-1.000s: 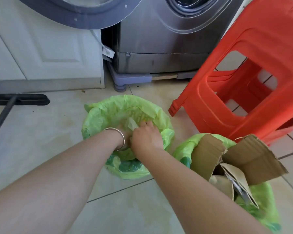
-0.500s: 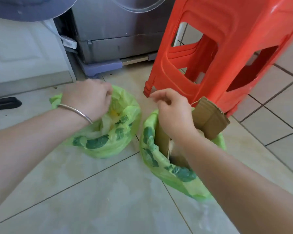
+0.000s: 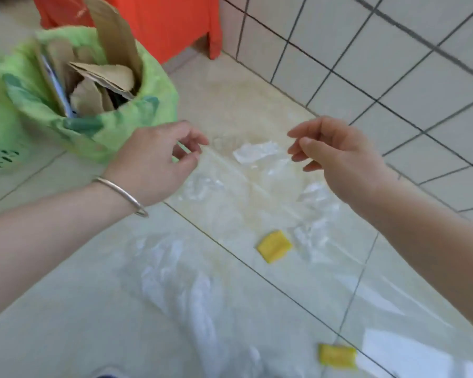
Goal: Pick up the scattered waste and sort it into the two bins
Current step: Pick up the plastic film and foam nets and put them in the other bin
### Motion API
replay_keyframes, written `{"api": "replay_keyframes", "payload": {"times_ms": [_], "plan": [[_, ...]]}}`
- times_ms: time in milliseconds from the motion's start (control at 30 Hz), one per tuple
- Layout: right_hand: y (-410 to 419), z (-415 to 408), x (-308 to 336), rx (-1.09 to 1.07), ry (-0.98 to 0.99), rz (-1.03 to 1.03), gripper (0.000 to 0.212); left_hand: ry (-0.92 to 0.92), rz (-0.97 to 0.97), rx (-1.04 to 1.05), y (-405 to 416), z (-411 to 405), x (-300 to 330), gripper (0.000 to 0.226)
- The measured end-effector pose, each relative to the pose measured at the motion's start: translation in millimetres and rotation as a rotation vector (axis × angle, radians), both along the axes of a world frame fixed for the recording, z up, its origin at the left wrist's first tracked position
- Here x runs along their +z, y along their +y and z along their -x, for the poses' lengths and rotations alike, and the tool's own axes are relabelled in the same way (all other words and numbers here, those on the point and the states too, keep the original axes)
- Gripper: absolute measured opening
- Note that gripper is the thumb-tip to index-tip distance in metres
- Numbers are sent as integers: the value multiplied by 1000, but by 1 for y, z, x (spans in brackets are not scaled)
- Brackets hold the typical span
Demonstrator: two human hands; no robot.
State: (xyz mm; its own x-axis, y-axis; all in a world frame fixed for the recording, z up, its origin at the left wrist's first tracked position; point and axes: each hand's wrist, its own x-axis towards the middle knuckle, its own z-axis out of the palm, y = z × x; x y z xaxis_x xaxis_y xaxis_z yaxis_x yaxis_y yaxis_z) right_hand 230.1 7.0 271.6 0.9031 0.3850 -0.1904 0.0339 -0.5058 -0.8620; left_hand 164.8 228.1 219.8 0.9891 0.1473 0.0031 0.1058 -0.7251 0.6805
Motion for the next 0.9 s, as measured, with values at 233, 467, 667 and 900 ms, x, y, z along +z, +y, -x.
{"api": "replay_keyframes", "payload": {"times_ms": [233, 467, 667, 900], "plan": [[-191, 67, -57, -250, 191, 195, 29, 328, -165, -453, -144, 8, -40, 31], [-287, 167, -155, -196, 295, 465, 19, 604, -424, -965, -245, 73, -107, 59], [-293, 220, -223, 152, 269, 854, 46, 643, -608, -1299, -277, 157, -166, 96], [-293, 223, -273, 239, 8, 1093, 58, 653, -767, -1479, -278, 180, -202, 81]]}}
